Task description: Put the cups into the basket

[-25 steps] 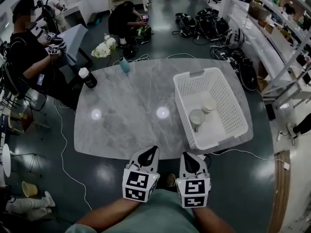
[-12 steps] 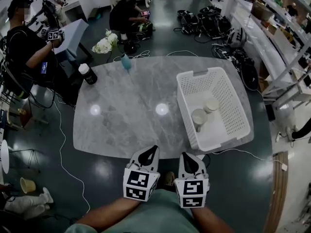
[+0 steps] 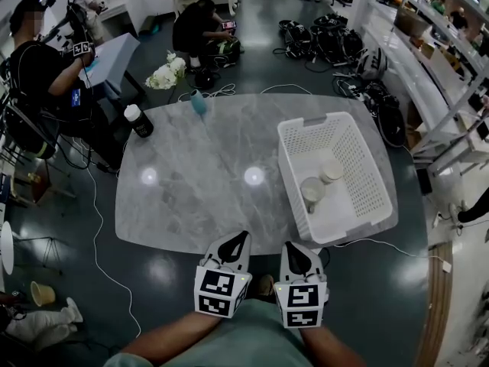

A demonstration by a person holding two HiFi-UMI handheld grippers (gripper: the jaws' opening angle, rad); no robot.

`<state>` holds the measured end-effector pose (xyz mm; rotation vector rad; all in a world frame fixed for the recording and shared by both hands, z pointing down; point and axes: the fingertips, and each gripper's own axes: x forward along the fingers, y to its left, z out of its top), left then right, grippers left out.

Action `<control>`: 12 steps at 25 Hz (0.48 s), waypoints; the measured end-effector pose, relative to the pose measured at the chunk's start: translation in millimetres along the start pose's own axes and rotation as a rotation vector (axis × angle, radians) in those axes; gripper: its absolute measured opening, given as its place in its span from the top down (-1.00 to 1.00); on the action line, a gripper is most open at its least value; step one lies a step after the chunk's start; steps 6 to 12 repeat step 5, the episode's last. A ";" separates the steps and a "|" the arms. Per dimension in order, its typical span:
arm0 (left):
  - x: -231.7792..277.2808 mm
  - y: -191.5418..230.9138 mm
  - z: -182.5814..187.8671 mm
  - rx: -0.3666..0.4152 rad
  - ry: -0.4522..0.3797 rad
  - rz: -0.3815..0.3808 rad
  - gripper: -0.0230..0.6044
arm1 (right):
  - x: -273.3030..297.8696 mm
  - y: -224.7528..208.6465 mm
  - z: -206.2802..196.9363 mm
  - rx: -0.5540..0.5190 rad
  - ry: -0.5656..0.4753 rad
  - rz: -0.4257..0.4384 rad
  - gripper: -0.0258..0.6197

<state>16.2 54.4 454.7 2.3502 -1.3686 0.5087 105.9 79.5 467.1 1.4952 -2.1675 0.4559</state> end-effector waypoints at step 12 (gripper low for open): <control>1.9 0.0 0.1 0.004 0.001 -0.005 0.92 | 2.1 -0.9 0.5 0.005 -0.006 0.000 0.89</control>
